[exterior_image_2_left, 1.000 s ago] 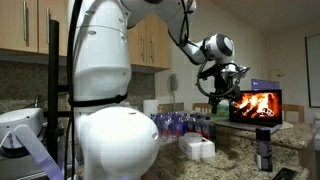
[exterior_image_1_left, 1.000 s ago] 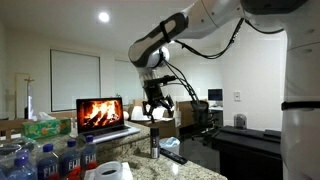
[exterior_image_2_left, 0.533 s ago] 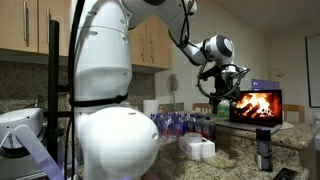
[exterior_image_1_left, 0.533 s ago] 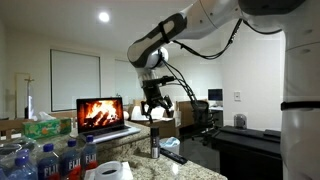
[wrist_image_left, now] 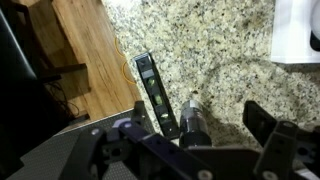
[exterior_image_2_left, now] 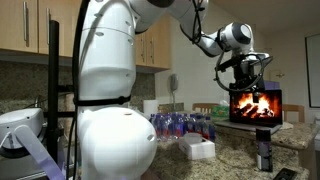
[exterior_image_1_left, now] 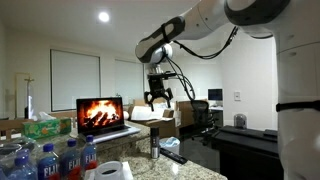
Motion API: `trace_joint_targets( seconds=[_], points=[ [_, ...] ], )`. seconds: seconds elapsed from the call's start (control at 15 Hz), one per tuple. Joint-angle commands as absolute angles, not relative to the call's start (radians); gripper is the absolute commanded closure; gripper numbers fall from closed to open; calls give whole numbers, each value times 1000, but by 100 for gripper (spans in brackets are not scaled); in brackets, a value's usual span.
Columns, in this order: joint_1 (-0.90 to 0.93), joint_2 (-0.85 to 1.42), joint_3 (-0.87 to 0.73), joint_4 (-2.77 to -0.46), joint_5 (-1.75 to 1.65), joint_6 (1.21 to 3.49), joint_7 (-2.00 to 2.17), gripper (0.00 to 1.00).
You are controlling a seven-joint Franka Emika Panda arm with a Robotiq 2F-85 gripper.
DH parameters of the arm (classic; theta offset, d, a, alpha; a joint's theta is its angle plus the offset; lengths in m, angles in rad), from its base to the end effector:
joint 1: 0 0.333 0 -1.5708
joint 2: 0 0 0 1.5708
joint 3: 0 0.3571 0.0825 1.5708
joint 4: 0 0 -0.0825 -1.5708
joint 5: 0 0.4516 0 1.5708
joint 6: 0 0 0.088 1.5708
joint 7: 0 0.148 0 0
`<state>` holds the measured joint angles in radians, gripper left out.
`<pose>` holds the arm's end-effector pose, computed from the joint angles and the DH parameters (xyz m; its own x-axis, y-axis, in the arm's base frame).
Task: Pick up the seal tape and the other two objects and place them on top of the box over the counter
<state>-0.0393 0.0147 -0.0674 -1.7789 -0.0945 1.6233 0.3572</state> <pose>0.6033 -0.0780 0.5094 0.8887 -0.4407 -0.1264 -0.4227 -0.8944 0.1465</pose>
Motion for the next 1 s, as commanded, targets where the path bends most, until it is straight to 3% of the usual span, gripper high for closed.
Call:
trace_joint_targets(
  seconds=[0.0,0.93],
  points=[
    [-66,153,-88,-1640,-76,1602,349,0],
    [-55,309,-123,-1586,46,1763,496,0]
  ],
)
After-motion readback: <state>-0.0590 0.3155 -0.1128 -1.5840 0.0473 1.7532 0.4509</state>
